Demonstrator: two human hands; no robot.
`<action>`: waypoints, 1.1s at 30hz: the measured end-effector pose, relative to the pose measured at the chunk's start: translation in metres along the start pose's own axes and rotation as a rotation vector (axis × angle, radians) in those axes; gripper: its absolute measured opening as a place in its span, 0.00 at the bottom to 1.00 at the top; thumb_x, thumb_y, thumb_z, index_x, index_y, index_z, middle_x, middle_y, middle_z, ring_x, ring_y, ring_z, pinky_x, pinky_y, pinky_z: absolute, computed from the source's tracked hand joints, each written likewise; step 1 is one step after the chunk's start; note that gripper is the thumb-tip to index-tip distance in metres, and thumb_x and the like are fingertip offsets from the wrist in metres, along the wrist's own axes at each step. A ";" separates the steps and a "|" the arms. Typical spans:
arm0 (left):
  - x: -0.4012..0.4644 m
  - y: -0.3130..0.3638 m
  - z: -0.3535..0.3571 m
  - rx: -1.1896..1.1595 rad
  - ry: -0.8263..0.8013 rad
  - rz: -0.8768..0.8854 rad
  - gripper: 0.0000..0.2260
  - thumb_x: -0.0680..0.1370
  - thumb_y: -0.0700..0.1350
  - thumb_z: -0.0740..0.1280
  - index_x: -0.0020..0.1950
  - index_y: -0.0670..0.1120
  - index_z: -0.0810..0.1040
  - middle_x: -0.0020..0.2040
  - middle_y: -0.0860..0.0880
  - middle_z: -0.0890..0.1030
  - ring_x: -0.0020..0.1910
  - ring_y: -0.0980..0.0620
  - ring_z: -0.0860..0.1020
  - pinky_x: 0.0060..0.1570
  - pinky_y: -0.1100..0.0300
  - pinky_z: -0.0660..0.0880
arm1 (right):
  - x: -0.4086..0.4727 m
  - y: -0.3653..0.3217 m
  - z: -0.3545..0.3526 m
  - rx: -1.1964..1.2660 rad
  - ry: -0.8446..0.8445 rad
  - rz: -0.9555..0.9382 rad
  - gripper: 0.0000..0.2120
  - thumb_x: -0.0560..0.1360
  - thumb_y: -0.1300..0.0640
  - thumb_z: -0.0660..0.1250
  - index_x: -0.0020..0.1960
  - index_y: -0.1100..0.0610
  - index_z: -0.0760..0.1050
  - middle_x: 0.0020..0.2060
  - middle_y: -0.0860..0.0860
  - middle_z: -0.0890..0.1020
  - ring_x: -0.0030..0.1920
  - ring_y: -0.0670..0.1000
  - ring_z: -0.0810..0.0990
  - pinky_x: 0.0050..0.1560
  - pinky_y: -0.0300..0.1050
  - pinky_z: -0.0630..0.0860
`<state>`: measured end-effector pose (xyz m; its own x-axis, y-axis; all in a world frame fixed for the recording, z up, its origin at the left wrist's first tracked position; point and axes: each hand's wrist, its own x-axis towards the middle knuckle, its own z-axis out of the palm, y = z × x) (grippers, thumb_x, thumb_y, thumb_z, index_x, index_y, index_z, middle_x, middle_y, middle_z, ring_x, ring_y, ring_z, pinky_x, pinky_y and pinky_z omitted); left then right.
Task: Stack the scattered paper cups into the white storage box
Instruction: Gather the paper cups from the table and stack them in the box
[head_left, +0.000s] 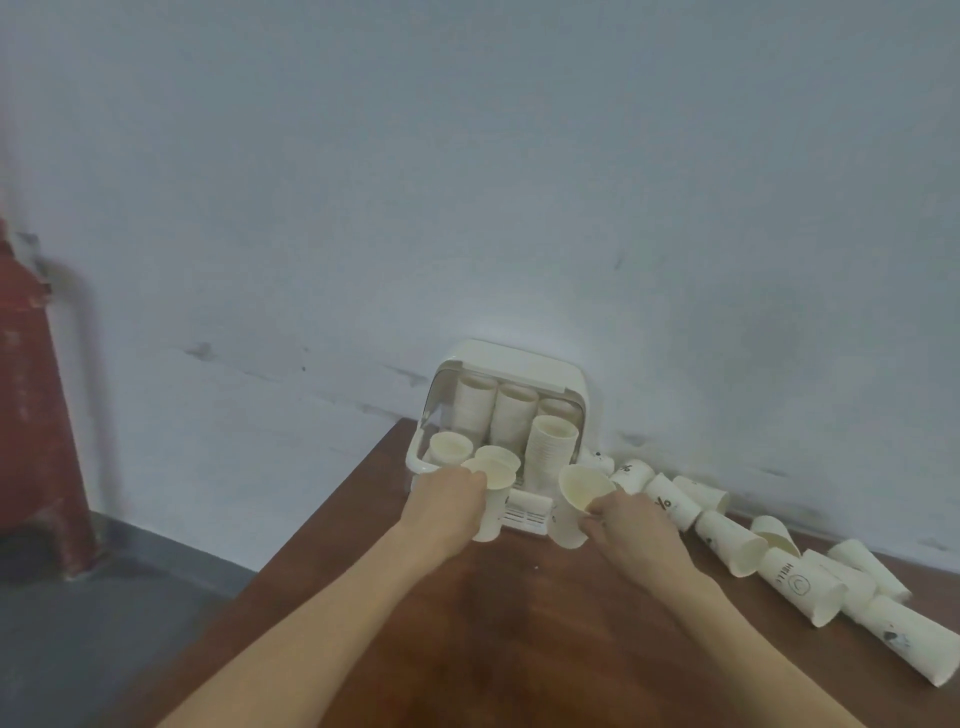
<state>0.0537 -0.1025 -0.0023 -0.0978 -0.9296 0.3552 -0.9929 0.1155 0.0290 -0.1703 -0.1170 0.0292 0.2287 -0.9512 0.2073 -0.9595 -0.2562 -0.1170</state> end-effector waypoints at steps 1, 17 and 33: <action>-0.001 -0.005 0.002 -0.008 -0.005 -0.011 0.07 0.80 0.43 0.58 0.54 0.45 0.74 0.52 0.45 0.80 0.50 0.44 0.79 0.38 0.55 0.66 | 0.003 -0.003 0.001 -0.003 0.001 -0.006 0.11 0.76 0.48 0.60 0.44 0.52 0.78 0.44 0.54 0.77 0.43 0.57 0.78 0.37 0.44 0.66; -0.001 -0.052 0.014 -0.024 0.037 -0.113 0.08 0.81 0.44 0.56 0.52 0.46 0.75 0.49 0.46 0.80 0.45 0.43 0.78 0.36 0.54 0.64 | 0.083 -0.054 -0.007 0.034 0.038 -0.028 0.10 0.76 0.53 0.61 0.41 0.56 0.78 0.38 0.55 0.79 0.40 0.58 0.76 0.41 0.47 0.73; 0.006 -0.078 0.019 -0.027 0.063 -0.139 0.10 0.81 0.46 0.55 0.51 0.45 0.75 0.48 0.46 0.80 0.45 0.42 0.78 0.37 0.55 0.66 | 0.115 -0.078 0.058 -0.025 0.039 -0.042 0.11 0.81 0.57 0.55 0.53 0.60 0.75 0.48 0.58 0.79 0.50 0.61 0.78 0.40 0.47 0.68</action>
<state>0.1294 -0.1235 -0.0207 0.0459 -0.9138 0.4035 -0.9942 -0.0027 0.1071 -0.0601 -0.2164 0.0062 0.2629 -0.9320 0.2496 -0.9531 -0.2911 -0.0830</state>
